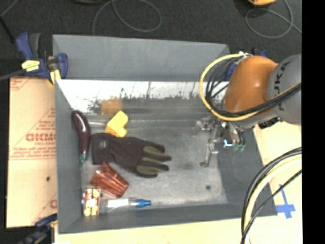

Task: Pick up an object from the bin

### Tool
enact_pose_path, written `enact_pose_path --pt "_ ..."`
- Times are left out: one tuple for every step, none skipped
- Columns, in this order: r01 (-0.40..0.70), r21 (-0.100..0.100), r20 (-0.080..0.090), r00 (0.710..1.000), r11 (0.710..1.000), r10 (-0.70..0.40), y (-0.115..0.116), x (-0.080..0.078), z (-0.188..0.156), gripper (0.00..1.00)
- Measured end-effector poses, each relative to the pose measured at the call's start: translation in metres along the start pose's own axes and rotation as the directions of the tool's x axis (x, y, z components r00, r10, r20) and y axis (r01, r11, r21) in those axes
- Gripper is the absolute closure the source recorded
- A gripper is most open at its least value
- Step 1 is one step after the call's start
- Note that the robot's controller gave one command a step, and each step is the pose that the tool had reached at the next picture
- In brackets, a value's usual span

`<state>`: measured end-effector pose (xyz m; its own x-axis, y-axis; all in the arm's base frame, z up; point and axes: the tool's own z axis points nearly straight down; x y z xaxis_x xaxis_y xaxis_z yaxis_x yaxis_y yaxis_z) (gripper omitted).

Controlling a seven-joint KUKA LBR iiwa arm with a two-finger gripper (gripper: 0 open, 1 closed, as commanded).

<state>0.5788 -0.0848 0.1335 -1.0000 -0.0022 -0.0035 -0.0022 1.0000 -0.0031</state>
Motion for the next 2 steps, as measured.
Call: enact_pose_path --pt "0.000 0.000 0.000 1.000 1.000 0.000 0.000 0.000 0.000 0.00" --pt "-0.019 0.000 0.005 1.000 1.000 0.019 0.039 -0.001 0.025 0.00"
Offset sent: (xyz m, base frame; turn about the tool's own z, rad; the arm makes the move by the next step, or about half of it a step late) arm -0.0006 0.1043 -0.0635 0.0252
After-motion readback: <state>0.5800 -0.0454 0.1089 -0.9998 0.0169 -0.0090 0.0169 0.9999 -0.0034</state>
